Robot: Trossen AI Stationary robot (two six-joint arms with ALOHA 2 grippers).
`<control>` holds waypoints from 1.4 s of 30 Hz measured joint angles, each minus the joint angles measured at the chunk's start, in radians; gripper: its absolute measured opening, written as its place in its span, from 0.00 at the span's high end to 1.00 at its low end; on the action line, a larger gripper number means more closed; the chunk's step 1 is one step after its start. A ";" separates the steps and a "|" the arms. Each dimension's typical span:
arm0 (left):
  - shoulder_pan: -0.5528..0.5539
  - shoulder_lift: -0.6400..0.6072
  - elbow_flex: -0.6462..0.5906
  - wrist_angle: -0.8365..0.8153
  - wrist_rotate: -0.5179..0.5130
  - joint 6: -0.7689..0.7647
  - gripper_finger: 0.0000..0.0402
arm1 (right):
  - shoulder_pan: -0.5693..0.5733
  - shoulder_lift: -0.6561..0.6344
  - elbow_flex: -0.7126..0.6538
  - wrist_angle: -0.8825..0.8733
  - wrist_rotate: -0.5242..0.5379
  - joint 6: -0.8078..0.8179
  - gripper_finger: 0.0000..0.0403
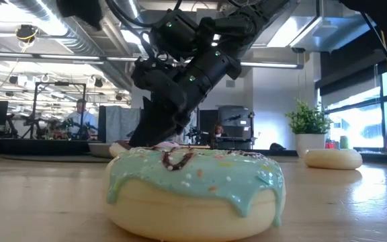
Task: Pick & Place donuts
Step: Put the small dark brown donut on the black plate
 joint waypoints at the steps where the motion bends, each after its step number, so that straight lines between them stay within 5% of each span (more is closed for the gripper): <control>1: -0.003 0.011 0.000 -0.032 0.007 -0.032 0.62 | 0.000 0.000 0.000 0.000 0.000 0.015 0.74; 6: -0.043 0.001 -0.025 -0.136 -0.006 -0.178 0.63 | 0.000 0.000 0.000 0.001 0.000 0.018 0.74; 11: -0.106 -0.083 -0.173 0.005 -0.046 -0.221 0.62 | 0.000 0.000 0.000 0.004 0.000 0.017 0.74; 16: -0.150 -0.132 -0.395 0.340 -0.179 -0.183 0.62 | 0.000 0.000 0.000 0.029 0.000 0.020 0.74; 23: -0.124 -0.062 -0.639 0.782 -0.214 -0.145 0.63 | 0.000 0.000 0.000 0.043 0.001 0.022 0.74; 28: -0.096 0.026 -0.668 0.878 -0.288 -0.118 0.62 | 0.000 0.000 0.000 0.048 0.002 0.022 0.74; 42: -0.061 0.170 -0.668 0.991 -0.112 -0.129 0.62 | -0.002 0.000 0.000 0.046 0.040 0.021 0.74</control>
